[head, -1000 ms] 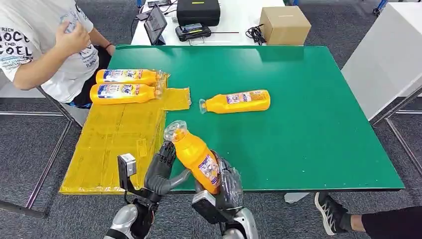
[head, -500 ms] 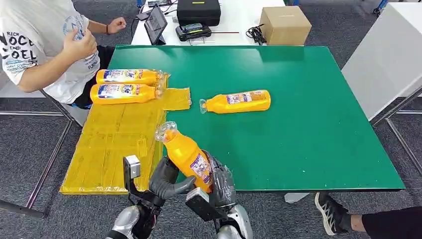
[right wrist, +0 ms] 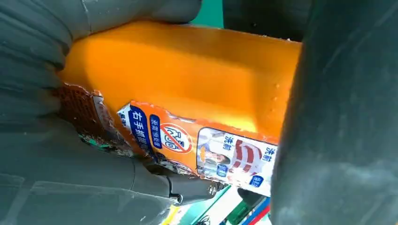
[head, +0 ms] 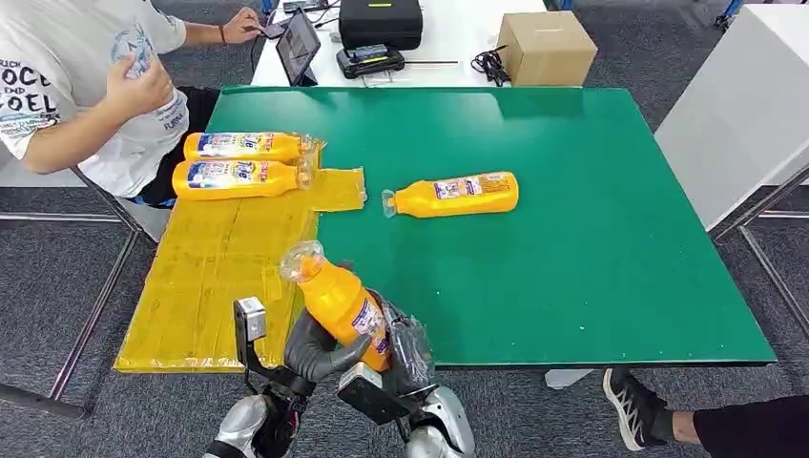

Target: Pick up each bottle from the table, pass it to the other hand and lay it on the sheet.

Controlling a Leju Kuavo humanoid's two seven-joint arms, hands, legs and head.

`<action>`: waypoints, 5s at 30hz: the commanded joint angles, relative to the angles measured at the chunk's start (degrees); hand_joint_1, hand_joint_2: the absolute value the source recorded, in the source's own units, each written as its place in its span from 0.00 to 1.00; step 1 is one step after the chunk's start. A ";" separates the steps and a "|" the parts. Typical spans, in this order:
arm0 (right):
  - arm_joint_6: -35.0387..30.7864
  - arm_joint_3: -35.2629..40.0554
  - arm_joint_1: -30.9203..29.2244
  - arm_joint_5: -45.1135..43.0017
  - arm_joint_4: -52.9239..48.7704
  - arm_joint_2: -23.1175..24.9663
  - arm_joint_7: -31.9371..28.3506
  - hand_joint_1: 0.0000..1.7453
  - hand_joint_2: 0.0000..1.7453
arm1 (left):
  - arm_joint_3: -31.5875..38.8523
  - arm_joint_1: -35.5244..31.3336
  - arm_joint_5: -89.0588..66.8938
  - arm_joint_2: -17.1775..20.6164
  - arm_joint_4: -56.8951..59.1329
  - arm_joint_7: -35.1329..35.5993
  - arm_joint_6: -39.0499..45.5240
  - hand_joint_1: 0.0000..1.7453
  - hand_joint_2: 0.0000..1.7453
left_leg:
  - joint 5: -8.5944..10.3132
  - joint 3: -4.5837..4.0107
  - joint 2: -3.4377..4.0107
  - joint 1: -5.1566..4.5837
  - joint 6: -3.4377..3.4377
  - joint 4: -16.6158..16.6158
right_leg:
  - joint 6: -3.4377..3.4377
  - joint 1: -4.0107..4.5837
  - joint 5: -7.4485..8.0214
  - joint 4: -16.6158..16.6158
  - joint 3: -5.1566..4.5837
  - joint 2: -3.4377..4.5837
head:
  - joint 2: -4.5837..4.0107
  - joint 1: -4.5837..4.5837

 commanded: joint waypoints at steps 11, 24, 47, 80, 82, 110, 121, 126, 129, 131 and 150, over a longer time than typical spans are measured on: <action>8.12 14.31 -5.20 -1.20 14.51 0.64 -1.33 1.00 1.00 | -2.00 -5.76 1.95 0.36 7.57 -0.46 -0.85 0.00 1.00 | -0.10 0.30 -0.08 0.05 -0.07 -0.02 | -0.09 0.06 -0.14 -0.03 0.30 -0.14 | 0.00 0.00; 8.95 14.59 -5.52 -1.68 14.25 0.56 -0.76 1.00 1.00 | -0.35 -5.27 3.35 -0.03 4.29 -2.74 -0.62 1.00 1.00 | -0.01 0.13 -0.07 0.05 -0.05 -0.02 | -0.05 0.06 -0.06 -0.03 0.10 -0.12 | 0.00 0.00; 5.10 8.34 -3.21 -5.16 3.26 -0.55 0.77 0.00 0.00 | 5.03 -5.05 3.78 -0.10 -4.98 -5.91 6.37 1.00 1.00 | -0.07 0.20 -0.15 0.08 -0.07 0.04 | -0.09 0.09 -0.15 0.01 0.19 -0.23 | 0.00 0.00; 2.29 7.76 0.51 -9.28 -34.44 -2.93 0.15 0.00 1.00 | 13.81 -25.21 -68.05 7.31 18.29 -14.79 50.05 1.00 1.00 | 0.01 0.22 0.05 0.03 -0.09 -0.04 | -0.09 0.03 -0.02 0.01 0.17 0.03 | 0.00 0.02; 3.52 8.30 -0.36 -9.81 -33.83 -2.98 0.21 0.00 1.00 | 17.01 -28.97 -76.41 7.63 25.54 -11.75 50.05 1.00 1.00 | 0.00 0.20 0.15 0.04 -0.10 -0.02 | -0.08 0.04 0.00 0.02 0.13 0.12 | 0.00 0.02; 9.69 8.25 0.50 -12.55 -29.88 -2.92 -1.04 0.00 1.00 | 16.51 -32.98 -81.73 15.18 43.50 -9.06 31.72 1.00 1.00 | -0.04 0.34 0.19 0.13 -0.15 -0.05 | -0.09 0.12 -0.05 -0.01 0.28 0.17 | 0.00 0.02; 12.46 7.92 0.31 -13.60 -27.73 -2.52 -1.20 0.00 1.00 | 13.36 -30.41 -82.41 17.95 44.42 -10.19 21.26 1.00 1.00 | -0.05 0.65 0.38 0.10 -0.17 -0.17 | -0.12 0.09 -0.01 -0.08 0.51 0.35 | 0.00 0.02; 13.13 8.14 0.12 -13.87 -26.33 -2.13 -1.31 0.00 1.00 | 11.03 -29.97 -84.74 19.24 45.62 -7.46 20.77 0.99 1.00 | -0.03 0.78 0.39 0.08 -0.20 -0.19 | -0.13 0.08 0.01 -0.04 0.59 0.36 | 0.00 0.02; 13.50 8.06 0.20 -14.27 -25.79 -2.05 -1.23 0.00 1.00 | 10.06 -29.24 -85.68 19.77 46.06 -6.45 20.52 0.70 1.00 | -0.04 0.85 0.46 0.07 -0.23 -0.21 | -0.14 0.06 0.02 0.02 0.59 0.37 | 0.00 0.02; 13.75 7.95 0.15 -14.45 -25.30 -2.06 -1.24 0.00 1.00 | 9.26 -29.03 -86.35 20.04 46.44 -6.00 19.52 0.03 1.00 | -0.04 0.87 0.43 0.07 -0.22 -0.19 | -0.13 0.07 0.02 0.05 0.59 0.33 | 0.00 0.02; 14.65 7.31 0.02 -15.37 -24.66 -1.64 -1.11 0.00 1.00 | 12.97 -27.75 -80.58 18.72 46.21 -6.93 13.29 0.00 0.00 | -0.07 1.29 0.46 0.07 -0.30 -0.22 | -0.23 0.08 -0.03 0.07 0.99 0.34 | 0.00 0.02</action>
